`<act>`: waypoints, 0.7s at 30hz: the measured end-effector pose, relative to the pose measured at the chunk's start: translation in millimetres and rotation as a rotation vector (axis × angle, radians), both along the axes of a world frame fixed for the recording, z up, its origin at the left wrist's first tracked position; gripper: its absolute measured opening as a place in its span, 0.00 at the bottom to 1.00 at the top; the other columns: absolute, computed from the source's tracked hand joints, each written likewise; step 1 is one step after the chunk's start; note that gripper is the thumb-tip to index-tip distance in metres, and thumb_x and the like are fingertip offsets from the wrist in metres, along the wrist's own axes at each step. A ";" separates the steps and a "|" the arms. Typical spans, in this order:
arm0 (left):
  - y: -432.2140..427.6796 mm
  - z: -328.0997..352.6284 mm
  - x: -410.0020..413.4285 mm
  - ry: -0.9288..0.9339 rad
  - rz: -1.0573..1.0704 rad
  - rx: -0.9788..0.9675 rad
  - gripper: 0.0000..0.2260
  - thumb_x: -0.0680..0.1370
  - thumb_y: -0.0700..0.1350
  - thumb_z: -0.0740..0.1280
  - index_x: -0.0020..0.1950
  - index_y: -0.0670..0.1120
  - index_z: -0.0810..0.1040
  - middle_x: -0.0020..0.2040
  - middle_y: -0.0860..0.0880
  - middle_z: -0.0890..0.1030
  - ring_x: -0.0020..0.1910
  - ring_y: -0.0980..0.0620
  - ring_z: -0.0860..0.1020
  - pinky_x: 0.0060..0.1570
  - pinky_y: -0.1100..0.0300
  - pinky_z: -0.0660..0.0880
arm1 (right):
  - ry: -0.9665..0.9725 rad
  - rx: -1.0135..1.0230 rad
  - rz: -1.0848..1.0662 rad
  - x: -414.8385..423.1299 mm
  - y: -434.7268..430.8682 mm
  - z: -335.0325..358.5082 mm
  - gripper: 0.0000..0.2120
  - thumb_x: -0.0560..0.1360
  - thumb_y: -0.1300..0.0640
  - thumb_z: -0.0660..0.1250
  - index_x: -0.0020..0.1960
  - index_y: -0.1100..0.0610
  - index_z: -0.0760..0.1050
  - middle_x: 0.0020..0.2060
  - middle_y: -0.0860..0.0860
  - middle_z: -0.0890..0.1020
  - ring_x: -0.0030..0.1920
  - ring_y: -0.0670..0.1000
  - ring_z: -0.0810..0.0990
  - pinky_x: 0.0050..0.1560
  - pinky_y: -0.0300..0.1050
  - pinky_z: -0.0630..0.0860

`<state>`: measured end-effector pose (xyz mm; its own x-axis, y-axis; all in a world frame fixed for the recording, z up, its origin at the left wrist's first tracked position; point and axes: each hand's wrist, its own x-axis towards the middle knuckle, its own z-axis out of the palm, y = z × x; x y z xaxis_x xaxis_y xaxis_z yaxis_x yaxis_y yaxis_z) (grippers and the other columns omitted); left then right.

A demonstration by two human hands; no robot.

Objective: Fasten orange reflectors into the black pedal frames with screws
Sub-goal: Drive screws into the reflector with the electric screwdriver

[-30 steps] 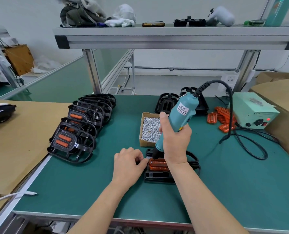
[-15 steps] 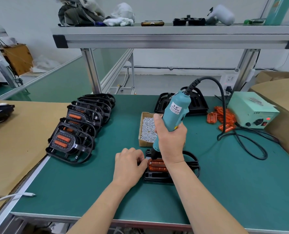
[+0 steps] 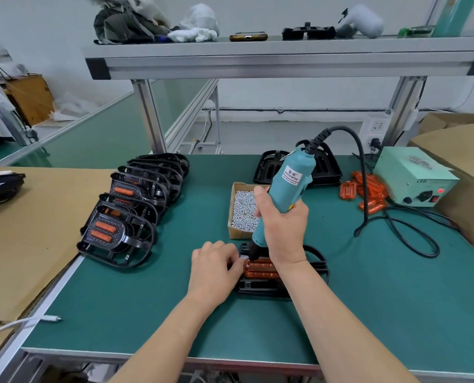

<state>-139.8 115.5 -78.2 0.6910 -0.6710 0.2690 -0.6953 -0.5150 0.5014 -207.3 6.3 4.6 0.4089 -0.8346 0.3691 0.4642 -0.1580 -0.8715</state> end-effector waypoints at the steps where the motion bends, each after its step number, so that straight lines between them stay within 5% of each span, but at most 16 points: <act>1: -0.3 0.7 0.4 0.000 -0.003 0.004 0.13 0.75 0.48 0.69 0.34 0.52 0.68 0.32 0.56 0.69 0.39 0.50 0.68 0.43 0.56 0.59 | -0.011 0.002 0.006 -1.4 -0.8 0.1 0.10 0.73 0.56 0.72 0.36 0.56 0.75 0.27 0.47 0.75 0.28 0.45 0.74 0.32 0.37 0.73; 14: 1.1 -0.7 2.7 0.001 -0.011 0.003 0.12 0.76 0.49 0.68 0.35 0.52 0.70 0.33 0.56 0.70 0.40 0.52 0.68 0.45 0.57 0.59 | -0.056 -0.110 -0.046 -16.6 -8.8 14.0 0.12 0.73 0.51 0.73 0.35 0.53 0.76 0.29 0.47 0.79 0.31 0.45 0.77 0.37 0.37 0.76; 21: 1.1 -2.3 3.4 0.021 -0.009 -0.009 0.12 0.76 0.50 0.67 0.34 0.53 0.69 0.34 0.56 0.71 0.41 0.53 0.69 0.46 0.56 0.60 | -0.202 0.328 -0.331 -44.2 -67.1 17.0 0.10 0.77 0.51 0.73 0.44 0.53 0.73 0.28 0.44 0.80 0.29 0.44 0.77 0.36 0.42 0.76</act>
<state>-136.4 116.6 -80.4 0.6903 -0.6749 0.2608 -0.6892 -0.5038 0.5208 -251.5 -60.8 21.5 0.0501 -0.9926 0.1104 0.5996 -0.0585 -0.7981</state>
